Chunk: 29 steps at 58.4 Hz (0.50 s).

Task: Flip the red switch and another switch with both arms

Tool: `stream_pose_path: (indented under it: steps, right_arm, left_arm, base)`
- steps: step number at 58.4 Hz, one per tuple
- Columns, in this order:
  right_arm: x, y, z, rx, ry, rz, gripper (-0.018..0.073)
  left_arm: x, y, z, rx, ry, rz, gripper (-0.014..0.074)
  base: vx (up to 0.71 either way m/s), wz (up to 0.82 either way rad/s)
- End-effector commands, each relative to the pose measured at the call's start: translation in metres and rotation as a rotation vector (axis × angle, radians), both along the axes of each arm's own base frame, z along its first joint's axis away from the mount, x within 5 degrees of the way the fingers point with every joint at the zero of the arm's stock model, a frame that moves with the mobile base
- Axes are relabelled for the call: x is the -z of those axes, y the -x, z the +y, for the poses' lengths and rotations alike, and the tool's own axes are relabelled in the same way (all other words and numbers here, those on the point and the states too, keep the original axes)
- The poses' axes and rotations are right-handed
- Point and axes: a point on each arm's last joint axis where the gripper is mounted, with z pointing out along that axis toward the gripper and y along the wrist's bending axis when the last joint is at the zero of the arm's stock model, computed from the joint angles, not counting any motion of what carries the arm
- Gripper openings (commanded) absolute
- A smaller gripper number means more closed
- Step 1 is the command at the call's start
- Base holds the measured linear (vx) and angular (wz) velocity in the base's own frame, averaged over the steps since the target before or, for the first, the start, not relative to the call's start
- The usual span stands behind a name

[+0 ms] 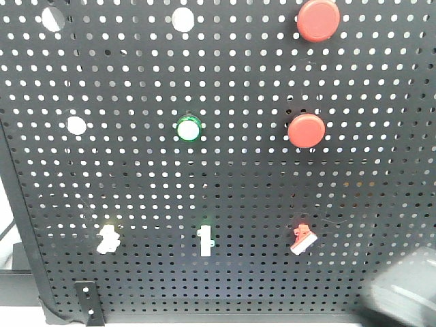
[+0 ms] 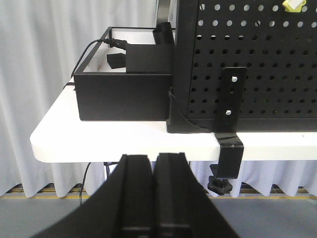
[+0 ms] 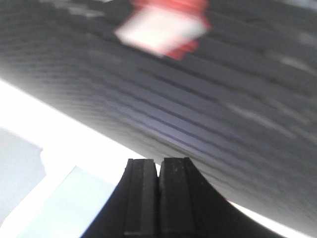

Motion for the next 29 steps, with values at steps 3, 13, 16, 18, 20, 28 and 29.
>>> stream_pose_path:
  steps: [3, 13, 16, 18, 20, 28, 29]
  right_arm:
    - [0.0, 0.029, -0.028, 0.14, -0.083, -0.218, -0.0006]
    - [0.031, 0.068, -0.049, 0.335, -0.087, -0.243, -0.0006]
    - [0.04, 0.074, -0.05, 0.356, -0.084, -0.237, -0.0006]
    - [0.048, 0.078, -0.051, 0.362, -0.089, -0.238, -0.0006]
    - [0.055, 0.081, -0.051, 0.366, -0.1, -0.242, -0.0006]
    - [0.075, 0.09, -0.05, 0.379, -0.139, -0.227, -0.0006]
    - [0.075, 0.091, -0.05, 0.377, -0.132, -0.232, -0.0006]
  left_arm:
    - [-0.003, 0.0, 0.0, 0.003, 0.018, -0.089, 0.0002]
    - [-0.003, 0.0, 0.0, 0.003, 0.018, -0.089, 0.0002]
    - [-0.003, 0.0, 0.0, 0.003, 0.018, -0.089, 0.0002]
    - [-0.003, 0.0, 0.0, 0.003, 0.018, -0.089, 0.0002]
    - [-0.003, 0.0, 0.0, 0.003, 0.018, -0.089, 0.0002]
    - [-0.003, 0.0, 0.0, 0.003, 0.018, -0.089, 0.0002]
    - [-0.003, 0.0, 0.0, 0.003, 0.018, -0.089, 0.0002]
  base:
    - [0.0, 0.0]
    - [0.0, 0.0]
    - [0.0, 0.0]
    - [0.0, 0.0]
    - [0.0, 0.0]
    - [0.0, 0.0]
    - [0.0, 0.0]
